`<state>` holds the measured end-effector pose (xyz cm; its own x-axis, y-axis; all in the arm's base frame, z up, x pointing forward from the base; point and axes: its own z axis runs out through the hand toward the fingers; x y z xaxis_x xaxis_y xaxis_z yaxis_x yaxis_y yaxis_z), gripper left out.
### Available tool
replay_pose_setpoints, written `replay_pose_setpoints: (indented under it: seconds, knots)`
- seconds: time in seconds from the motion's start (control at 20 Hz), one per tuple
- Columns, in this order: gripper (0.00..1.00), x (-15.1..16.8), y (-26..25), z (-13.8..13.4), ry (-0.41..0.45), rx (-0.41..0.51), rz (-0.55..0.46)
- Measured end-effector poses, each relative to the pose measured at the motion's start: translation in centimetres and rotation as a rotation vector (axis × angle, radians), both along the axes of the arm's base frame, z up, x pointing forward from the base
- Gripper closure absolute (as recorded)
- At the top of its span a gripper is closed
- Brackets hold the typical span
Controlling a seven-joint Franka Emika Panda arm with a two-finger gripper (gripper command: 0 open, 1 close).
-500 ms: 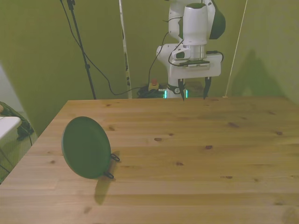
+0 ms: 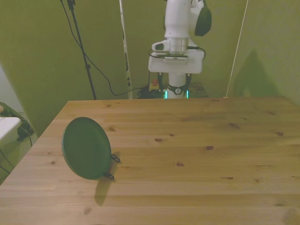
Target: Unload the plate
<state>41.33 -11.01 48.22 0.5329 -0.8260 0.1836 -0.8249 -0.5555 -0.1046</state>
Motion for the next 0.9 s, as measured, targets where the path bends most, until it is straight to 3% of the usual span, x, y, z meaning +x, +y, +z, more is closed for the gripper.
replay_pose_setpoints:
  seconds: [0.25,0.45,0.65,0.8,0.9]
  knots:
    - [0.00,-0.1,-9.3,5.1,-0.081,-0.042,-0.132]
    - [0.00,1.8,-14.4,8.1,-0.117,-0.077,-0.194]
    - [0.00,5.2,-18.4,8.7,-0.113,-0.099,-0.227]
    - [0.00,8.3,-20.6,9.0,-0.124,-0.062,-0.244]
    - [0.00,8.6,-20.4,8.8,-0.121,-0.060,-0.242]
